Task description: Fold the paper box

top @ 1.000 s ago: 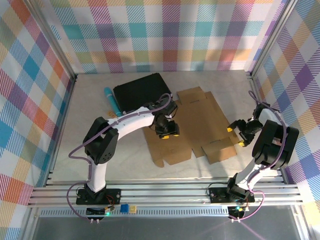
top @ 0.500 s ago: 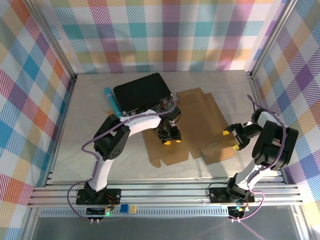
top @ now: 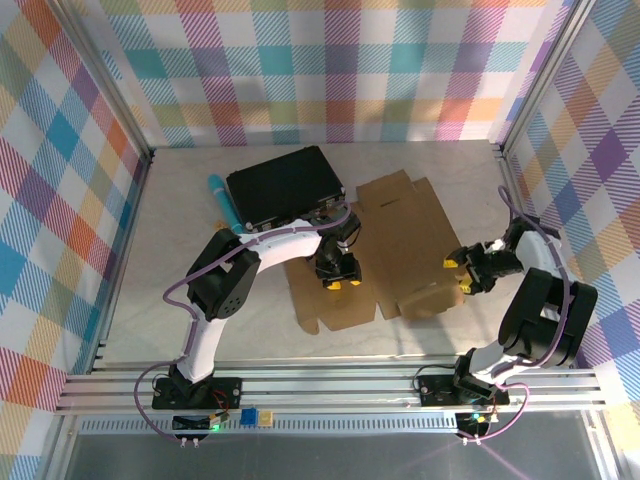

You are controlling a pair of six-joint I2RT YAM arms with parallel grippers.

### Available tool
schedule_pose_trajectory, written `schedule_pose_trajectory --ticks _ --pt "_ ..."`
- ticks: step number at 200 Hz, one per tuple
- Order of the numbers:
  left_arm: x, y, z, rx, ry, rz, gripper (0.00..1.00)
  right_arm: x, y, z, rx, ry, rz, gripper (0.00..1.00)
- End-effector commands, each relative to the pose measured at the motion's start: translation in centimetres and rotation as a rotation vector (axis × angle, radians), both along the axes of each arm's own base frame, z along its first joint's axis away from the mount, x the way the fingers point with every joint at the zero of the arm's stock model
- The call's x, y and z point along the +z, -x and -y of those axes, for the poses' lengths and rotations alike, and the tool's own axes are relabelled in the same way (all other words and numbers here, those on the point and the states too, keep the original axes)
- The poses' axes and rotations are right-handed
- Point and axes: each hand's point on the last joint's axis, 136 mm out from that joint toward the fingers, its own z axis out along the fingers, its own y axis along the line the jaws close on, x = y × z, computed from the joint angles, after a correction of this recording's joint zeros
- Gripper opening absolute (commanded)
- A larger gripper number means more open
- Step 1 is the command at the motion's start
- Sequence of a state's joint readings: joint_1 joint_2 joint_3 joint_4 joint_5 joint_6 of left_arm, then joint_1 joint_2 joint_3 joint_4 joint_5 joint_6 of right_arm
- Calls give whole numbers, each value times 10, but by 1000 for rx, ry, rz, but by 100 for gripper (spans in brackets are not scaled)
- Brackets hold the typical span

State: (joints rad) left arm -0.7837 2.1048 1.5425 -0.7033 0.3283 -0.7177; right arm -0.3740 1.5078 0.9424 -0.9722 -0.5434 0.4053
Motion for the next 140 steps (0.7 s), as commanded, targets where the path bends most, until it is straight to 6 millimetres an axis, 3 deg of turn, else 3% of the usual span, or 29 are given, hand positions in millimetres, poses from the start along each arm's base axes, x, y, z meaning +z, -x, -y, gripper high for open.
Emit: schedule_pose_trajectory --ticks 1,35,76,103,140 --pt "-19 3 -5 -6 -35 -19 48 -3 22 -17 5 -65 -82 49" --pt "-18 4 -6 -10 -41 -17 48 -9 23 -16 3 -54 -88 24" --pt "-7 0 -6 -7 -38 13 47 14 14 -6 -36 12 -29 0" --pt "43 -16 -1 3 11 121 49 58 -3 6 -110 109 109 0" --pt "150 -44 1 47 92 334 56 135 -36 14 -120 332 348 0"
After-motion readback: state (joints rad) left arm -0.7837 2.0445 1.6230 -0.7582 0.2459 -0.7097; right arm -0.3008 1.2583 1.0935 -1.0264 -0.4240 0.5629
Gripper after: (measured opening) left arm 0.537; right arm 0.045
